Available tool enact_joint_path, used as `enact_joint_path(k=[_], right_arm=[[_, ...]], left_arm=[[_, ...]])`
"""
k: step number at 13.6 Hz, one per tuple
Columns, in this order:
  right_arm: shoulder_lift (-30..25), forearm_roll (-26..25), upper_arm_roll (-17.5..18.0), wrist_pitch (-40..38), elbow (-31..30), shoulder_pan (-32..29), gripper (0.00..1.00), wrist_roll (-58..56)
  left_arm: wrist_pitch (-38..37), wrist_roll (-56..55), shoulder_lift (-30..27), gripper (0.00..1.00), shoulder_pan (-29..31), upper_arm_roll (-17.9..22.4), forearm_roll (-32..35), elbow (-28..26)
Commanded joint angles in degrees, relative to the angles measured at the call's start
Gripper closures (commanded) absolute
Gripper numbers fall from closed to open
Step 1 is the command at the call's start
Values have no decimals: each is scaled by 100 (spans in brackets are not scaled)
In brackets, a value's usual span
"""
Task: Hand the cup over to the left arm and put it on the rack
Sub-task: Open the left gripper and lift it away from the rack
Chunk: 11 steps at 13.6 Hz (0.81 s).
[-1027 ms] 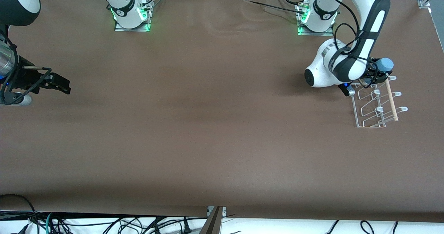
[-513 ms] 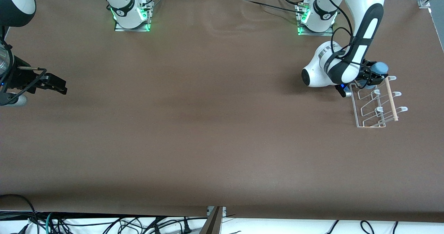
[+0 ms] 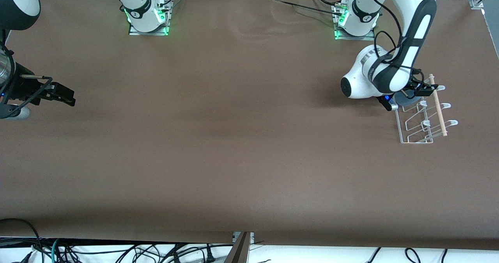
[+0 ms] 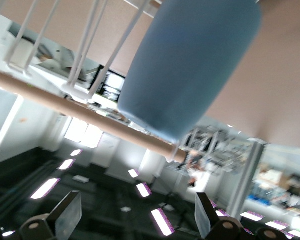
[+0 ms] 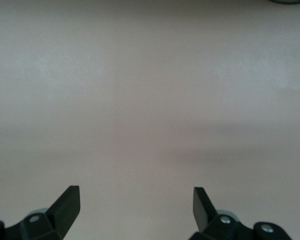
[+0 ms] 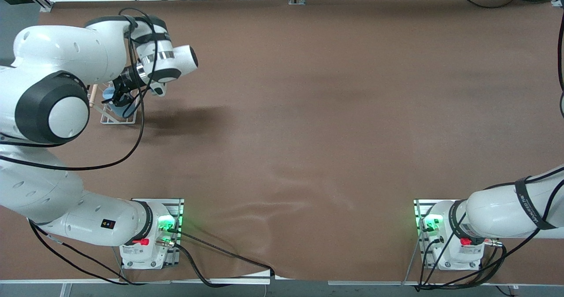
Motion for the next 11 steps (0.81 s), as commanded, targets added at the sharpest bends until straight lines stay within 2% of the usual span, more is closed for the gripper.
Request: enact_joint_path(k=[1,5,7,11], right_arm=[[-100,-25,38,26,-105,-70,0,-98],[-82,-25,38,26,-97,-70,0,-98],[-82,-25,38,35,-97,-70,0,-98],[-56,-25,38,35,-97,-61,0,-150]], left_arm=[[67,61,-375,0,60,10,-1130,686],[14,52,-367,0,507,28,-3354,2154],[-21,-9,-376,0,595,28,-4261,2708],[-74,-501,-419,0,587,45,-4922,3843]])
